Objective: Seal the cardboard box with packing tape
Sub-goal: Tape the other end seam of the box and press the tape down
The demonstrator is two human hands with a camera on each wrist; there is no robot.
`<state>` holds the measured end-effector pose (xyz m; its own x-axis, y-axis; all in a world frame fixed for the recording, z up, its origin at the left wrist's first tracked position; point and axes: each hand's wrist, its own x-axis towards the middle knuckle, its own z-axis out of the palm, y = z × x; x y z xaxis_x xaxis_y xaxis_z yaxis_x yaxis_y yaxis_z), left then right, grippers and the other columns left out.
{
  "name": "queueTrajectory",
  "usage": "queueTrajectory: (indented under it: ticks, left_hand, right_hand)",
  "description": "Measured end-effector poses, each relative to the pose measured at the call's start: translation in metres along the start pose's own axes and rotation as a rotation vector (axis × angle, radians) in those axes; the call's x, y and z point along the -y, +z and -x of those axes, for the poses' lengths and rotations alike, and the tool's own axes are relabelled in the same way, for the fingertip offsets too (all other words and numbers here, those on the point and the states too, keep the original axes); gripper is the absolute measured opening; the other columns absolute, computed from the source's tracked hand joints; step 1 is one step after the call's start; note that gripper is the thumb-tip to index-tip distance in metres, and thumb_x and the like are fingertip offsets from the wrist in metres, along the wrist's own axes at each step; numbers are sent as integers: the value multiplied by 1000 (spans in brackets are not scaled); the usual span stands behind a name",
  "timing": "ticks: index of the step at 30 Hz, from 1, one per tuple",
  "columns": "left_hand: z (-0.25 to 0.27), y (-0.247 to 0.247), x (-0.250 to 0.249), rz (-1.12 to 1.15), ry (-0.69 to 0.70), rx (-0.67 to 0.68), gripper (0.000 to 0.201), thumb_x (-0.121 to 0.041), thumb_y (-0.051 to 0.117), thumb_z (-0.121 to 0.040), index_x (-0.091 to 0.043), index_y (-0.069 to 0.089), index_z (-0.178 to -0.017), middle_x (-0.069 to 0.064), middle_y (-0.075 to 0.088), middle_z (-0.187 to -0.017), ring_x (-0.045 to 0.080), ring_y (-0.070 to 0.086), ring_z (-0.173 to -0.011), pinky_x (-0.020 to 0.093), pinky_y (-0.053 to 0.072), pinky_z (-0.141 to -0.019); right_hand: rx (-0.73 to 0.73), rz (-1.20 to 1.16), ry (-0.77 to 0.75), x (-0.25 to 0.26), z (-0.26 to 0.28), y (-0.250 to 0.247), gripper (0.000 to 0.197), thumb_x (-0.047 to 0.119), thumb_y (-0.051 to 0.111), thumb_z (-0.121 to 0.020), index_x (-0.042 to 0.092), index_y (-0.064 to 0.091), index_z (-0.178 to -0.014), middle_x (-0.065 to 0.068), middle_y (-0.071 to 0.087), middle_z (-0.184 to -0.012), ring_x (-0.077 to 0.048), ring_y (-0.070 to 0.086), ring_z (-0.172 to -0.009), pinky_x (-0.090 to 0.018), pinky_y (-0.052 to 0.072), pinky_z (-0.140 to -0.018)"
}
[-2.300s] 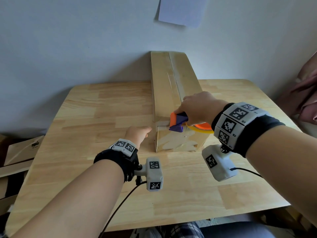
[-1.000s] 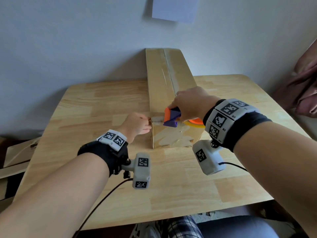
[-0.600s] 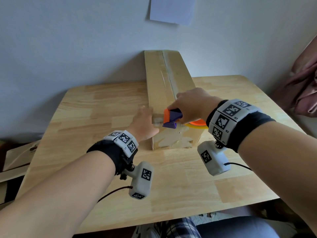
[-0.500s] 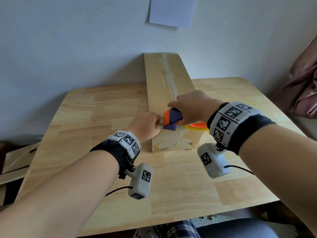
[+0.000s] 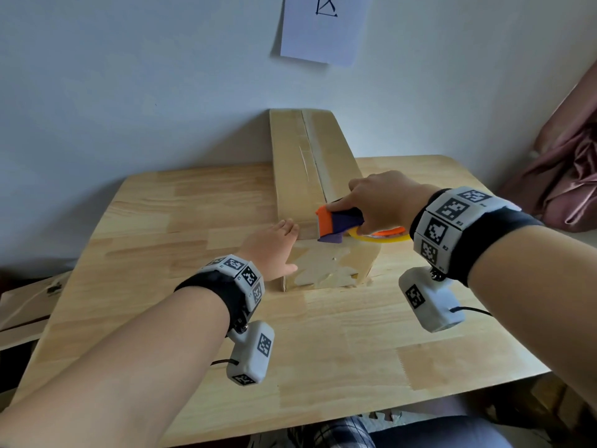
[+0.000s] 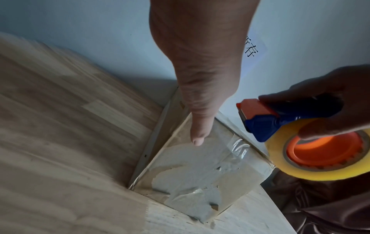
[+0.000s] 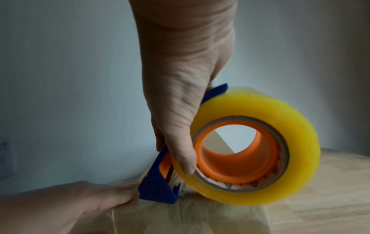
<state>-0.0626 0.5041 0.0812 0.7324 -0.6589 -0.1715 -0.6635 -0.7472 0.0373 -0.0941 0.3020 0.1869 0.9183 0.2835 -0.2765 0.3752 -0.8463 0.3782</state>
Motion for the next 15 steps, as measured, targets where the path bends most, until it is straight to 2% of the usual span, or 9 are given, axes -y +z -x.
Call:
queueTrajectory:
  ticks: [4,11,15]
  left_hand:
    - [-1,-2,-2,-10,-6,13,81,-44,50,-92,-9,4,-150,7,3,-158,18,7,-145,32,19,-116]
    - [0,-2,-2,-27,3,15,82,-43,50,-92,-8,3,-150,8,2,-158,19,7,-145,31,15,-115]
    - [-1,-4,-3,-52,3,34,81,-43,49,-93,-8,3,-150,9,2,-158,20,9,-145,31,17,-114]
  right_hand:
    - [39,-10,49,-5,6,4,63,35,55,-87,52,28,-141,4,41,-95,-19,48,-84,-31,42,-62]
    - [52,31,56,-14,11,2,67,36,57,-86,57,23,-140,6,41,-95,-20,54,-91,-30,42,-61]
    - [105,14,124,-14,14,8,69,33,59,-85,58,25,-140,6,42,-97,-21,54,-92,-30,37,-59]
